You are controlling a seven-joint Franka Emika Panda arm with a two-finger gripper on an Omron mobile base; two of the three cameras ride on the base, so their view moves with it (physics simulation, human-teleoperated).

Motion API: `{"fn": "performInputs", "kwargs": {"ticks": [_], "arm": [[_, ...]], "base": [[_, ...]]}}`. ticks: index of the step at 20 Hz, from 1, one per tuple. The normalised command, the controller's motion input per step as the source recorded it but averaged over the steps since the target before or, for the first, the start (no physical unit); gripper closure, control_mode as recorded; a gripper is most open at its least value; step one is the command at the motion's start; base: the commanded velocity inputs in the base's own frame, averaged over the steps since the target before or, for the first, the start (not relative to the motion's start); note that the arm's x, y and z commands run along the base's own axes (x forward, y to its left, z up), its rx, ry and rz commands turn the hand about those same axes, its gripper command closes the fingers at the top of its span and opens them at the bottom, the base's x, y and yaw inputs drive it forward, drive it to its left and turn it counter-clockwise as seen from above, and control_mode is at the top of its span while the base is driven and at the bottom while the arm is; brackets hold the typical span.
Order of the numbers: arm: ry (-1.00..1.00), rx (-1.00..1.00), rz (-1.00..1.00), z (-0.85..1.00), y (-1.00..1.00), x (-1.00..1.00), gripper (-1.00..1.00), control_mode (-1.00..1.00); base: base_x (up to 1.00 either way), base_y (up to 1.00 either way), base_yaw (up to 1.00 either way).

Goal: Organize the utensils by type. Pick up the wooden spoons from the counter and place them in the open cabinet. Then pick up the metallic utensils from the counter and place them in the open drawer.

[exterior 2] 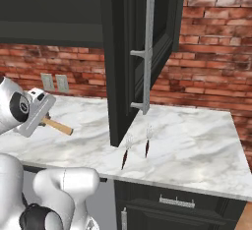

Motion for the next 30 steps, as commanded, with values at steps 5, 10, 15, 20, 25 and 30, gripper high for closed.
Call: {"fn": "performInputs", "kwargs": {"ticks": [5, 10, 15, 20, 25, 30], "arm": [[-0.11, 0.0, 0.31, 0.65, 0.0, -0.45, 1.0, -1.0], [-0.1, 0.0, 0.23, 0.67, 0.0, -0.45, 1.0, -1.0], [-0.04, 0.0, 0.15, 0.65, 0.0, -0.44, 1.0, -1.0], [-0.01, 0.0, 0.02, 0.62, 0.0, -0.46, 1.0, -1.0], [-0.07, 0.0, -0.16, 0.54, 0.01, -0.37, 1.0, -1.0], [-0.15, 0.0, -0.11, 0.71, -0.01, -0.1, 1.0, -1.0]], "base": [[0.0, 0.0, 0.0], [0.0, 0.0, 0.0], [0.0, 0.0, 0.0], [0.0, 0.0, 0.0], [0.0, 0.0, 0.0], [0.0, 0.0, 0.0]]}}
